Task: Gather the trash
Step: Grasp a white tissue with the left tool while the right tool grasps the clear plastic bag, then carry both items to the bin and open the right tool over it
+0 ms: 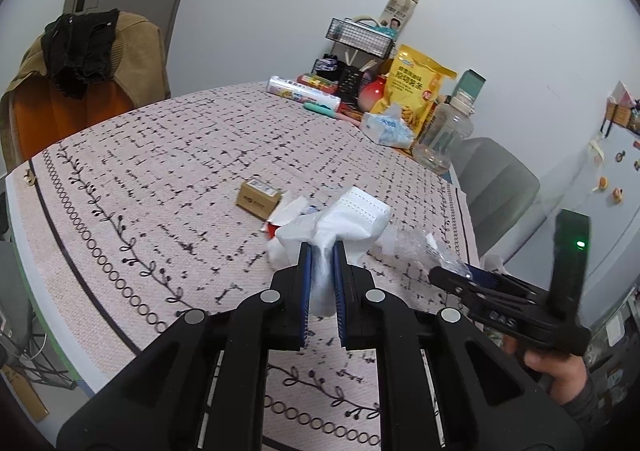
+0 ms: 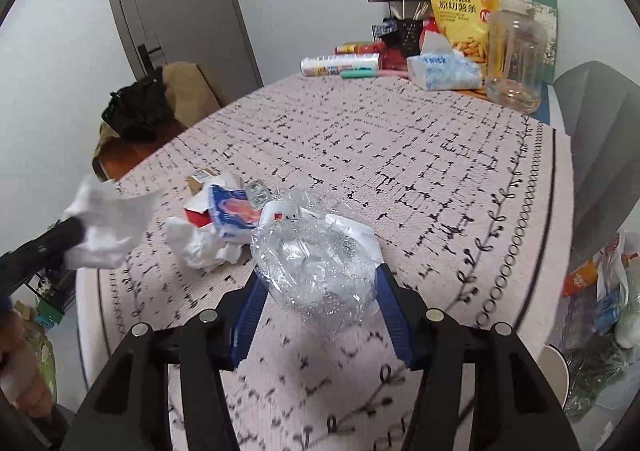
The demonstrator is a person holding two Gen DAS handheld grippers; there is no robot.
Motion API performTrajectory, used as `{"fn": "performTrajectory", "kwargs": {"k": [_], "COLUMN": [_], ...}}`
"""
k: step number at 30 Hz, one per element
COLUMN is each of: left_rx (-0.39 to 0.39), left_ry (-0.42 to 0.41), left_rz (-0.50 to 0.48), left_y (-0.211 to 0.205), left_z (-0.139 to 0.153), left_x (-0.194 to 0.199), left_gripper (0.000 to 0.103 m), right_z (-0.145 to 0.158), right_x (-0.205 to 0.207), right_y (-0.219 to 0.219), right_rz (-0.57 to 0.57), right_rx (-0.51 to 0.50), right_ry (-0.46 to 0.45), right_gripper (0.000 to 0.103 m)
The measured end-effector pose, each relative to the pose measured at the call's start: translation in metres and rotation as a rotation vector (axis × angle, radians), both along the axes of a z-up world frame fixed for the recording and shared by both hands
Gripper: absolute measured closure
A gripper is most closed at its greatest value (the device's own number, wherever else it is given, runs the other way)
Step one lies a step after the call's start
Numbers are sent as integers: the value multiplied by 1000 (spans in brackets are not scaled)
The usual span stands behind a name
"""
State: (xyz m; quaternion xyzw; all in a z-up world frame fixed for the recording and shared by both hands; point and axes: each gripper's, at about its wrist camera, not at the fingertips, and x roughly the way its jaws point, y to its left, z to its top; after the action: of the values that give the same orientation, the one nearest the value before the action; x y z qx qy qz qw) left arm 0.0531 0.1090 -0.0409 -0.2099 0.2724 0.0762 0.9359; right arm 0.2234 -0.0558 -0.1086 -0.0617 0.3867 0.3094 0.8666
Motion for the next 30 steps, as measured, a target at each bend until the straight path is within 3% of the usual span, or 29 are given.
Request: {"fn": "performTrajectory", "kwargs": {"k": [9,17,30], "left_rx": [30,58,75], "left_ry": [-26,-50,-24], "left_rz": [-72,-169,-357], "left_y": [-34,-75,-164], "left_z": [17,32,35], "left_x": [19,45,104], "left_gripper": [92,92,92], "right_z": [24,43,35], "right_x": [-25,-23,-5], "right_y": [-42,-94,-196], "right_rz": [-38,-127,-340], "right_rx": [62,107,139], "right_ry": [-35,-66,-65], "right_gripper": [48,48,48]}}
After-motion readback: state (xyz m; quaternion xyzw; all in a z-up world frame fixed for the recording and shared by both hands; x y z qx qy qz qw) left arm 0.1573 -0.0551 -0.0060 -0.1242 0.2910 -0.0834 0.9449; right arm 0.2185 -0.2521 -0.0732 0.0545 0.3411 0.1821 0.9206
